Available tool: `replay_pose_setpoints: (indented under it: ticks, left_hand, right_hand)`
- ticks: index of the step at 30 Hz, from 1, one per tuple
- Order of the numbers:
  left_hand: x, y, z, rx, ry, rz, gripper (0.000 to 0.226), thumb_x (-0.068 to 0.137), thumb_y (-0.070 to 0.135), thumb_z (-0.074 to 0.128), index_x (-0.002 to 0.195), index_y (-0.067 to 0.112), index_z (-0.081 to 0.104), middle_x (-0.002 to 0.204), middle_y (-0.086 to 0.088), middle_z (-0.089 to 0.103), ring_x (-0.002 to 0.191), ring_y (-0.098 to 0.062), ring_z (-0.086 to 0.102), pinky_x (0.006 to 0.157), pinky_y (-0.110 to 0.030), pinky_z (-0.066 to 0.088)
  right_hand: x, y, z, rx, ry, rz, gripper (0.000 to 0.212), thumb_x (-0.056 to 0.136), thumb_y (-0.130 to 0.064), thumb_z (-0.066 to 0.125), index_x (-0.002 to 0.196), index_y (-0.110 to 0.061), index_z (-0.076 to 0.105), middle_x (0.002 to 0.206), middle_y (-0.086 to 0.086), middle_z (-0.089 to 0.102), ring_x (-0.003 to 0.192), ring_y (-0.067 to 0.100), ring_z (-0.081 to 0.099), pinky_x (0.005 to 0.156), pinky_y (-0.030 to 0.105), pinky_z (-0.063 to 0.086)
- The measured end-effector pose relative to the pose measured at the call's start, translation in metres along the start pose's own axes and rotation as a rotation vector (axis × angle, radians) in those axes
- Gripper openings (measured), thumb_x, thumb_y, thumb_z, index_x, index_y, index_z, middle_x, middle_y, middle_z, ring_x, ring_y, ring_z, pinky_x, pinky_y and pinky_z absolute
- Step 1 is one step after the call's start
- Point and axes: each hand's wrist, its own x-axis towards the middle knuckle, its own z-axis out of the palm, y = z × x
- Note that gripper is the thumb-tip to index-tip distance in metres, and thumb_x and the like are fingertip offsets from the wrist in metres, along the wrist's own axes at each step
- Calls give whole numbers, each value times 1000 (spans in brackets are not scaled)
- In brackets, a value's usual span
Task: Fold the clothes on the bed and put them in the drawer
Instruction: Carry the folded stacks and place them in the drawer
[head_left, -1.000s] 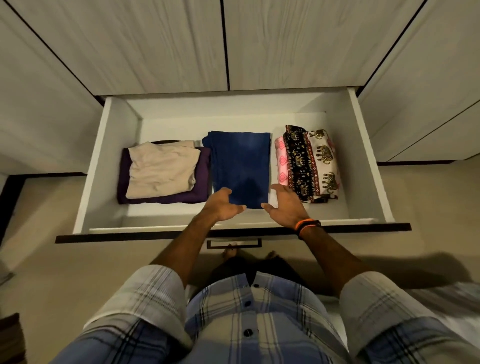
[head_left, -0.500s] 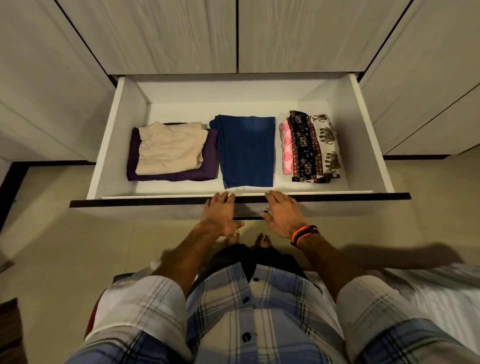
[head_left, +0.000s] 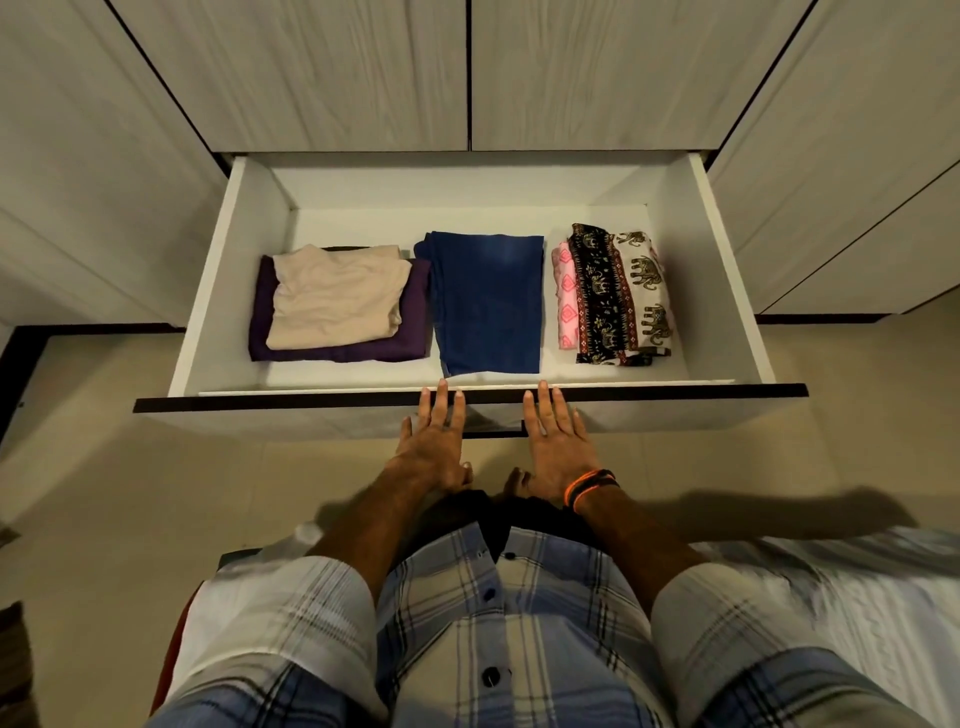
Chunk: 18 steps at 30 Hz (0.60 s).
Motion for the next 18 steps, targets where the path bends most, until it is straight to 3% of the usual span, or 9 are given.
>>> replay_pose_setpoints:
  ticks: [11, 18]
  left_hand:
    - [41, -2, -53, 0, -105, -33, 121, 82, 46, 73, 153, 13, -19, 157, -12, -34, 146, -37, -24, 119, -57, 6]
    - [83, -11, -90, -16, -110, -21, 122, 81, 49, 74, 153, 14, -18, 156, -12, -34, 146, -37, -24, 118, -58, 7]
  right_hand:
    - [46, 8, -50, 19, -108, 13, 105, 85, -22, 60, 153, -14, -19, 160, 13, -27, 149, 32, -20, 122, 55, 7]
    - [89, 15, -85, 13, -139, 23, 111, 83, -29, 65, 154, -14, -18, 160, 13, -27, 149, 32, -20, 122, 53, 13]
